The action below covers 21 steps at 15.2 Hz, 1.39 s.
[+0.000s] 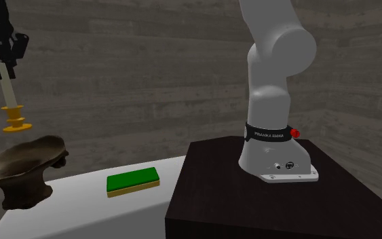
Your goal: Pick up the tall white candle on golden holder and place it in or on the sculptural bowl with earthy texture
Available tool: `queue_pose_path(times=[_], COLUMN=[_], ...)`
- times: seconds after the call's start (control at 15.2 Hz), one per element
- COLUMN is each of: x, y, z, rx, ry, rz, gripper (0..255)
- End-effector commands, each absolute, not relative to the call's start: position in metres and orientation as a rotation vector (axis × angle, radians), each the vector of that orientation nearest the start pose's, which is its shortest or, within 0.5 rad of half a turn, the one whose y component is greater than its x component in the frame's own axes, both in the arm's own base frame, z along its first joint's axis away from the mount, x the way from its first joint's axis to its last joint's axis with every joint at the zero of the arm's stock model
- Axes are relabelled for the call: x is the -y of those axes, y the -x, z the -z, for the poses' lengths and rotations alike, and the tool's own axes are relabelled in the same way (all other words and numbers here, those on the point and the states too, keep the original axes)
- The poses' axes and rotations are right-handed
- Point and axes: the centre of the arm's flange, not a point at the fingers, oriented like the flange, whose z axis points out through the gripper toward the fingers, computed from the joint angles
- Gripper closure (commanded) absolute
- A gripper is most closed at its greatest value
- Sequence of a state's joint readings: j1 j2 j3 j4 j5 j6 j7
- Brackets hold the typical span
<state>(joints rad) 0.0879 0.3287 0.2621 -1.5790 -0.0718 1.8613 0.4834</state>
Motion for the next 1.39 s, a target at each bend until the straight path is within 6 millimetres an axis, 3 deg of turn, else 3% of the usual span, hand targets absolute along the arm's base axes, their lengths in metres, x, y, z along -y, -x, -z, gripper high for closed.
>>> queue_pose_path(times=[0.0,0.26,0.79,0.86,1.19,1.32], x=[-0.201,-0.201,-0.201,-0.201,-0.201,-0.201], y=[-0.62,-0.62,-0.62,-0.62,-0.62,-0.621], z=[-0.441,-0.416,-0.416,-0.416,-0.416,-0.442], rx=[-0.194,-0.194,-0.194,-0.194,-0.194,-0.194], ry=[3.135,3.135,3.135,3.135,3.135,3.135], rz=[-0.059,-0.059,-0.059,-0.059,-0.059,-0.059], gripper=[255,255,255,0,0,0])
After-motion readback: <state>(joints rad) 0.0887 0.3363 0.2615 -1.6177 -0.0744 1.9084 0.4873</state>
